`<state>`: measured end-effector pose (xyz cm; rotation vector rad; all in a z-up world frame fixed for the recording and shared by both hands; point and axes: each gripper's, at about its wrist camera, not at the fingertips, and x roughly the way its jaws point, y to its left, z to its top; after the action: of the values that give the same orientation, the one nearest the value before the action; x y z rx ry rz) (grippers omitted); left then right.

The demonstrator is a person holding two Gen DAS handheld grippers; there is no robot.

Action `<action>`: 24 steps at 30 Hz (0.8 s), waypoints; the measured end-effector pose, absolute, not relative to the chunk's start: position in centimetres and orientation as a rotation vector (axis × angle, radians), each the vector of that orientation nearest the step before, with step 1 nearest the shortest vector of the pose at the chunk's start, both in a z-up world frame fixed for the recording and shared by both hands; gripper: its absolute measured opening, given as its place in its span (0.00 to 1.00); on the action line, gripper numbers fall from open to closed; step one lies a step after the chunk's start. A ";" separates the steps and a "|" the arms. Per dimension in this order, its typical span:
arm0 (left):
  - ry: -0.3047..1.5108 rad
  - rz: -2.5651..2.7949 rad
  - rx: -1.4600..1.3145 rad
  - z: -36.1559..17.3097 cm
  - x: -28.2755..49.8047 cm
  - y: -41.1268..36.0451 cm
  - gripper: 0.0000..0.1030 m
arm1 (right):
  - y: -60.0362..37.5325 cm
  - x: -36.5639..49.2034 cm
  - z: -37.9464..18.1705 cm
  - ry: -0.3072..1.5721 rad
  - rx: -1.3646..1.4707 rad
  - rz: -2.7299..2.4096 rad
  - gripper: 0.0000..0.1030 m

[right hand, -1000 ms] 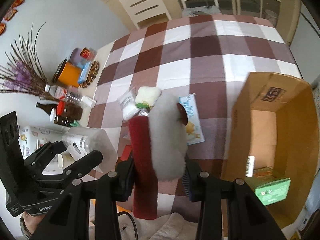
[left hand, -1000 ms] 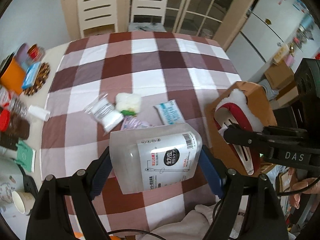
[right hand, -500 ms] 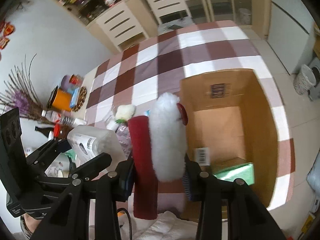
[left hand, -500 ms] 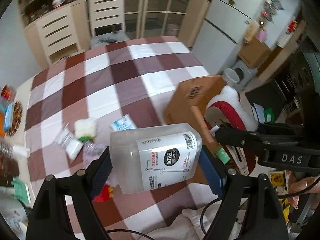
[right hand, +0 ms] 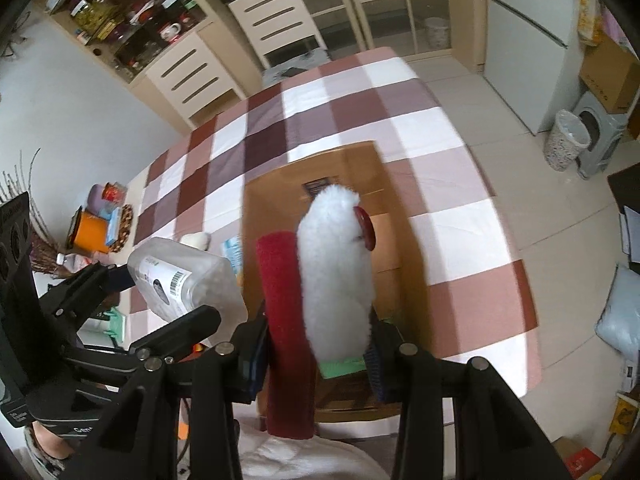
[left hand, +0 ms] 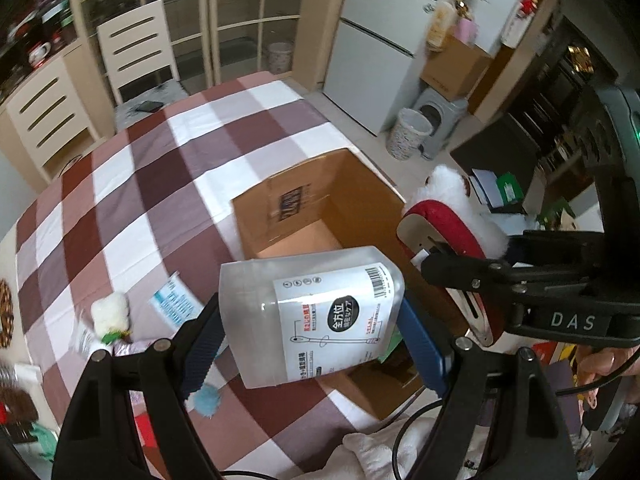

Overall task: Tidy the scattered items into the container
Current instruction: 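Carry the Santa hat and clear bottle over the cardboard box with both tools, then open both tools to drop the Santa hat and bottle into the box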

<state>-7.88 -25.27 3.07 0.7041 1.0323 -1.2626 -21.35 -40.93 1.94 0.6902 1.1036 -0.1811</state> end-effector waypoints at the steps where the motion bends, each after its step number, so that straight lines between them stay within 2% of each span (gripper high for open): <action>1: 1.034 -1.268 0.711 2.9 -8.2 -25.7 0.81 | -41.3 -21.5 1.9 1.104 0.690 -0.188 0.39; 24: 1.117 -1.268 0.842 -1.8 -10.9 -29.8 0.81 | -42.8 -21.5 -0.8 1.165 0.652 -0.216 0.39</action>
<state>-10.90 -29.85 -1.76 0.8422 1.1165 -1.2677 -21.55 -42.84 -0.84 0.6519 1.1651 -0.2156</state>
